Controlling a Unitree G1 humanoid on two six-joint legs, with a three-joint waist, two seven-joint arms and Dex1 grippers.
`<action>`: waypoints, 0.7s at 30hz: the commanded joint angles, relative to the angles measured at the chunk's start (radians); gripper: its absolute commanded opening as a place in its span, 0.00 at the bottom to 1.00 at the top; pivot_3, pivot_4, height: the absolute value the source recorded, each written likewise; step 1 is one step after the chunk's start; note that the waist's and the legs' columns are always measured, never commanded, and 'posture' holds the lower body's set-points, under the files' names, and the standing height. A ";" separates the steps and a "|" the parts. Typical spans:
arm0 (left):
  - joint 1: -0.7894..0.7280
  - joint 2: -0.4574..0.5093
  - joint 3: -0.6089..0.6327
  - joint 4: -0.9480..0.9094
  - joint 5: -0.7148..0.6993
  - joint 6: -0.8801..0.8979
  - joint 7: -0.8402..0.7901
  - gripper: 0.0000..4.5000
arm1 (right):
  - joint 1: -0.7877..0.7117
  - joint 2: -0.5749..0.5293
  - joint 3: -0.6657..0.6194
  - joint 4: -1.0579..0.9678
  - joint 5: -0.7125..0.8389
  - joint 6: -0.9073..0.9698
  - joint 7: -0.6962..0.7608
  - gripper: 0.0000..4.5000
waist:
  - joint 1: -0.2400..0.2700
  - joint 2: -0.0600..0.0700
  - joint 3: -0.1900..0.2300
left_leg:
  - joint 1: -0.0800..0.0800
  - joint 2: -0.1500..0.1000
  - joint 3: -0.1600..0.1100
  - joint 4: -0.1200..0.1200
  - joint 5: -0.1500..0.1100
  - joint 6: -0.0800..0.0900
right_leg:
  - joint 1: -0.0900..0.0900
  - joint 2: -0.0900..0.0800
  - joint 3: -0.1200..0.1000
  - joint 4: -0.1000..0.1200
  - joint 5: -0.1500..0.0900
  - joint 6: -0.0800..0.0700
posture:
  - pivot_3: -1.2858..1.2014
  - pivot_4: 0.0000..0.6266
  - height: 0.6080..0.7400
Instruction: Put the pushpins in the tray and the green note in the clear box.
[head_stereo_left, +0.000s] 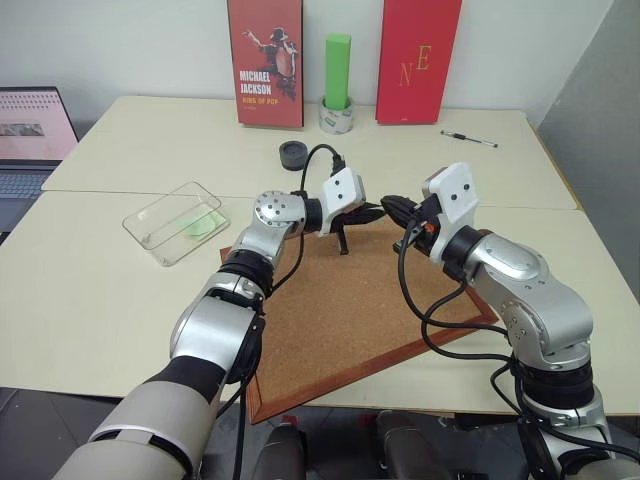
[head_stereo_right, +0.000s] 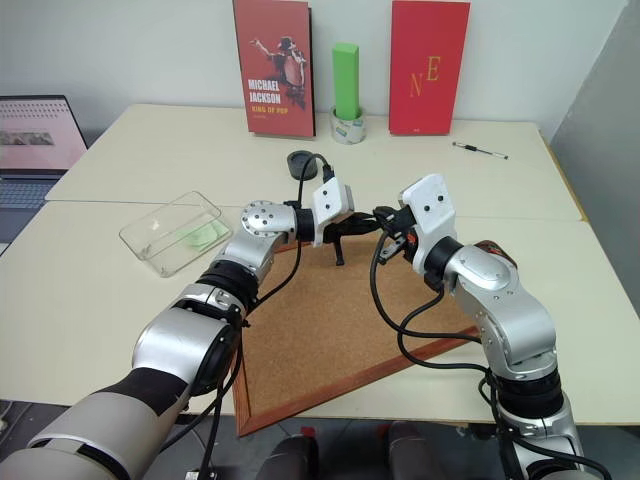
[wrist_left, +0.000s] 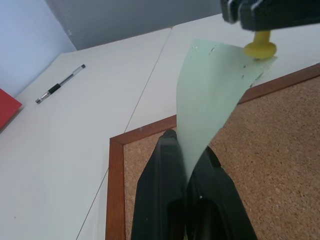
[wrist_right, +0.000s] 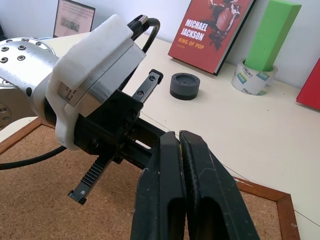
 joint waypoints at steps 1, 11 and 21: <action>-0.017 0.003 0.014 -0.007 -0.001 -0.013 -0.001 0.00 | -0.016 0.004 -0.018 -0.065 0.014 -0.001 -0.015 0.00 | 0.000 0.000 0.000 | 0.000 0.000 0.000 0.000 0.000 0.000 | 0.000 0.000 0.000 0.000 0.000 0.000 | 0.52 0.24 1.00; 0.022 0.018 -0.006 -0.009 0.050 -0.040 0.018 0.00 | 0.004 0.030 -0.166 -0.154 0.083 0.089 -0.097 0.00 | 0.000 0.000 0.000 | 0.000 0.000 0.000 0.002 0.000 0.000 | 0.000 0.000 0.000 0.003 0.000 0.000 | 0.52 0.24 1.00; 0.079 0.042 0.009 -0.109 0.029 -0.023 0.003 0.00 | 0.252 -0.181 -0.218 -0.083 -0.082 -0.015 -0.111 0.00 | 0.001 0.000 0.000 | 0.001 -0.001 -0.001 0.012 0.000 0.000 | 0.001 0.000 0.001 0.012 0.000 0.000 | 0.52 0.24 1.00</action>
